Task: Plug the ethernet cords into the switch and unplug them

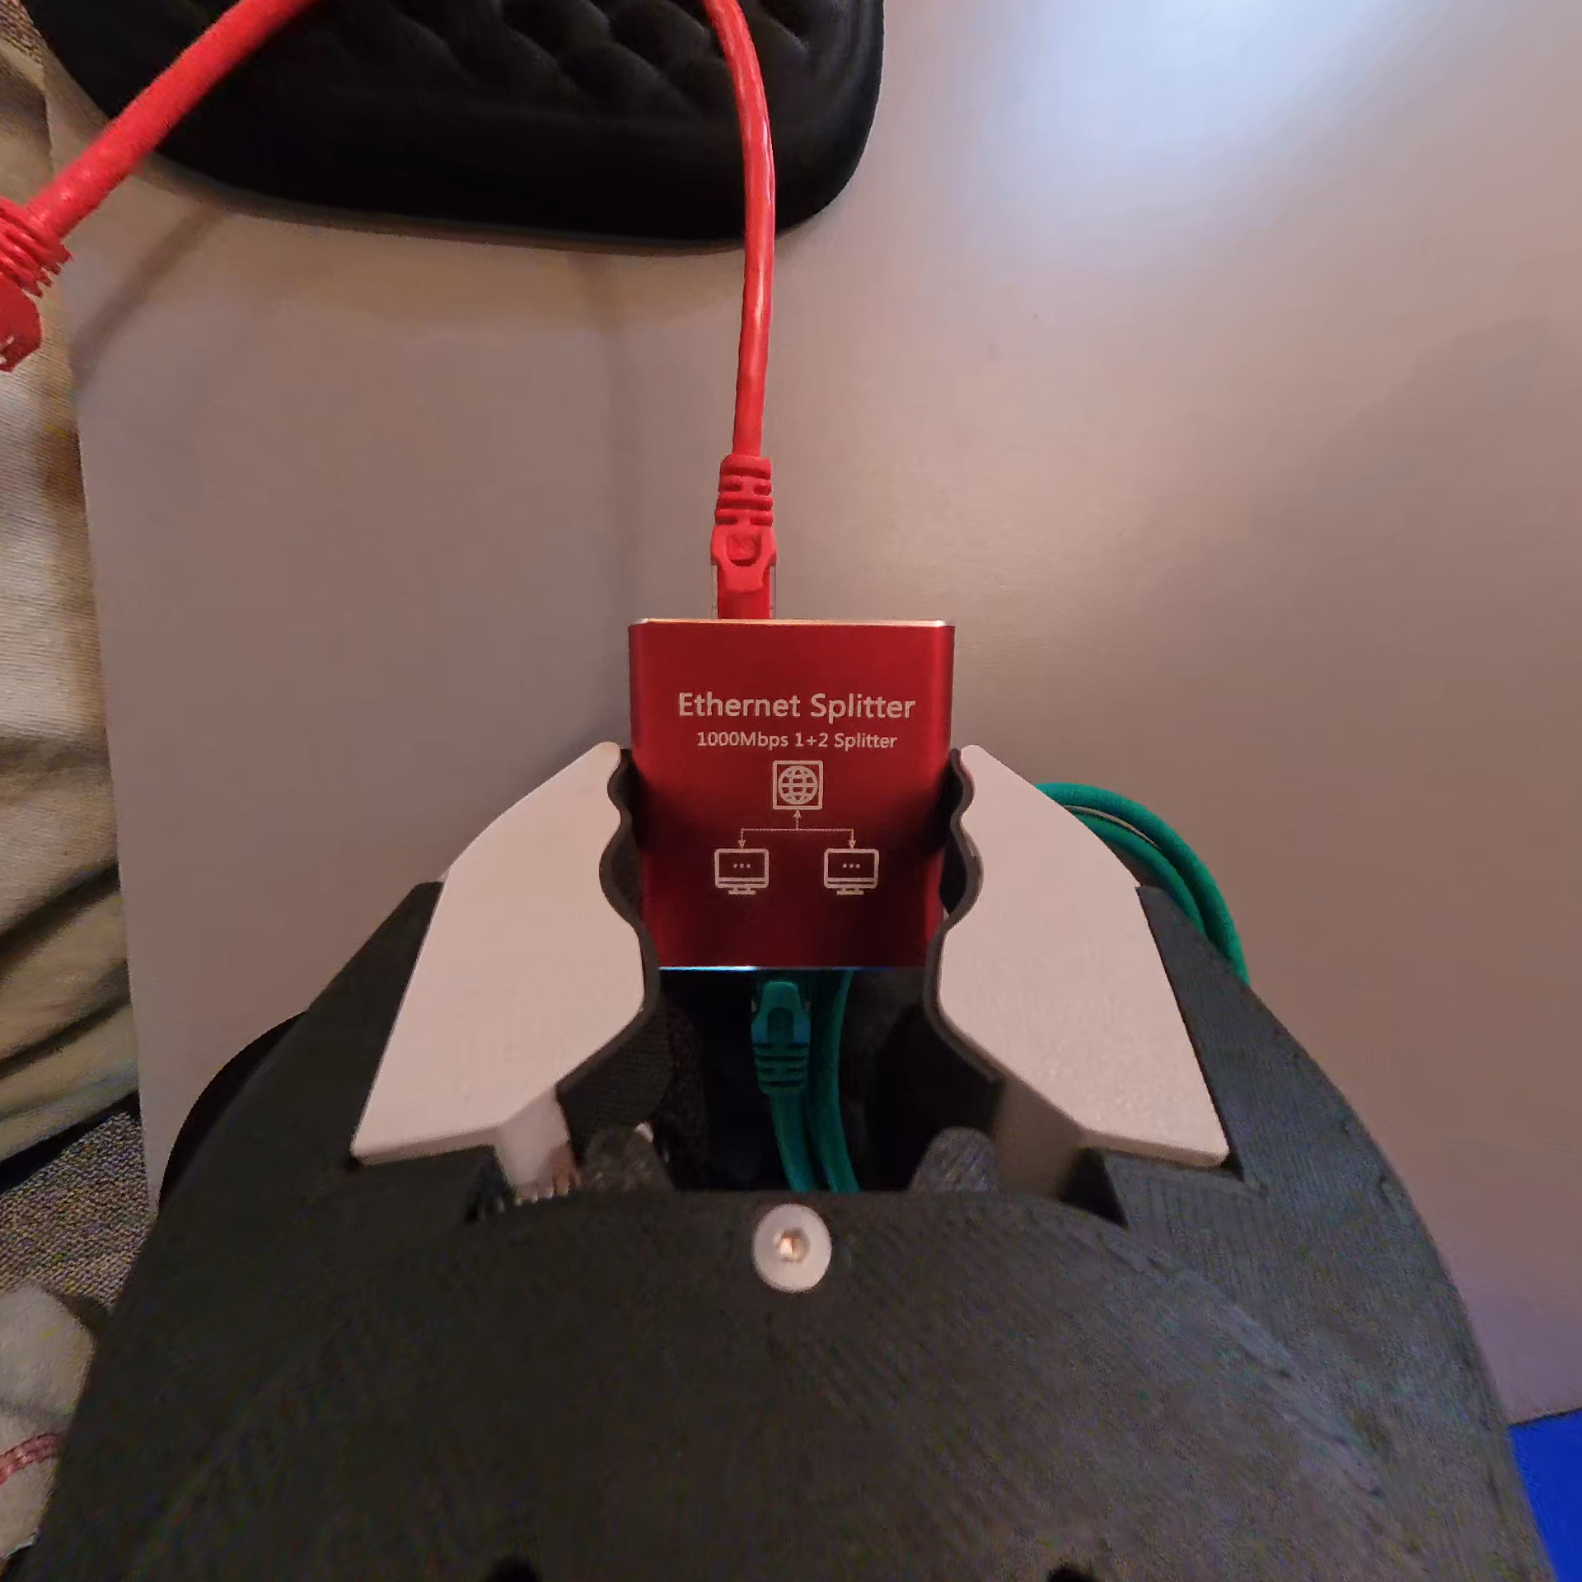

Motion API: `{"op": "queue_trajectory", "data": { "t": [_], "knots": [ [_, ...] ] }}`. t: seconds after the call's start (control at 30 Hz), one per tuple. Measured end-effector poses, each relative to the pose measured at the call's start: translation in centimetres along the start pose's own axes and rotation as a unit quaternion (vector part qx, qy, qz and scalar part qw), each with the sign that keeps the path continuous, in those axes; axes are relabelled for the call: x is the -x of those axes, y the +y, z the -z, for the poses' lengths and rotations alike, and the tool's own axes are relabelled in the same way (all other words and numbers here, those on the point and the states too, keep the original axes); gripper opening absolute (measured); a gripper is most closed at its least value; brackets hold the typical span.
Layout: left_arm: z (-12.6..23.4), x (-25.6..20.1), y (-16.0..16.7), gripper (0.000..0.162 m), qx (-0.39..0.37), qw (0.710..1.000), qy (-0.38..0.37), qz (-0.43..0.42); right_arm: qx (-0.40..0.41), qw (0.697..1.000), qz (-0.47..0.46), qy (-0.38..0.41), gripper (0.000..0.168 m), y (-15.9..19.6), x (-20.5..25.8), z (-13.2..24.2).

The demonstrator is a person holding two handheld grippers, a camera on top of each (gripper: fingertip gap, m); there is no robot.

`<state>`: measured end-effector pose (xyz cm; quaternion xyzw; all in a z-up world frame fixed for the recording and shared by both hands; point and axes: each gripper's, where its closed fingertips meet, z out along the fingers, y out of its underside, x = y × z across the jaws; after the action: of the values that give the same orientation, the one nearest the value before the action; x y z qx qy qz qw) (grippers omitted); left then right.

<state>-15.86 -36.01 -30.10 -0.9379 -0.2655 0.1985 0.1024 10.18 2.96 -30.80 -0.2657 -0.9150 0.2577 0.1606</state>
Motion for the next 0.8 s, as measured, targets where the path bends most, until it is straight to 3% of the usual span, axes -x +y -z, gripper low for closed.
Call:
{"op": "queue_trajectory", "data": {
  "t": [0.33, 0.47, 0.53, 0.7, 0.8],
  "knots": [
    [-2.1, 1.1, 0.7, 0.044, 0.038, 0.997, 0.005, 0.071, -0.043, 0.998, -0.017, 0.048, 0.082, -0.7, -1.0, 2.3],
    [-2.5, 1.1, 0.6, 0.018, 0.033, 0.996, 0.008, 0.086, -0.097, 0.991, -0.016, 0.088, 0.084, -1.9, -1.4, 4.3],
    [-2.6, 1.2, 0.7, 0.013, 0.029, 0.995, 0.004, 0.098, -0.115, 0.987, -0.014, 0.107, 0.085, -2.4, -1.5, 5.3],
    [-2.2, 1.5, 0.5, 0.006, 0.003, 0.994, -0.008, 0.113, -0.150, 0.975, 0.002, 0.163, 0.083, -3.3, -1.7, 7.6],
    [0.3, 1.9, -0.6, 0.006, -0.050, 0.990, -0.035, 0.125, -0.185, 0.967, 0.009, 0.177, 0.082, -4.5, -1.3, 8.8]
  ]
}}
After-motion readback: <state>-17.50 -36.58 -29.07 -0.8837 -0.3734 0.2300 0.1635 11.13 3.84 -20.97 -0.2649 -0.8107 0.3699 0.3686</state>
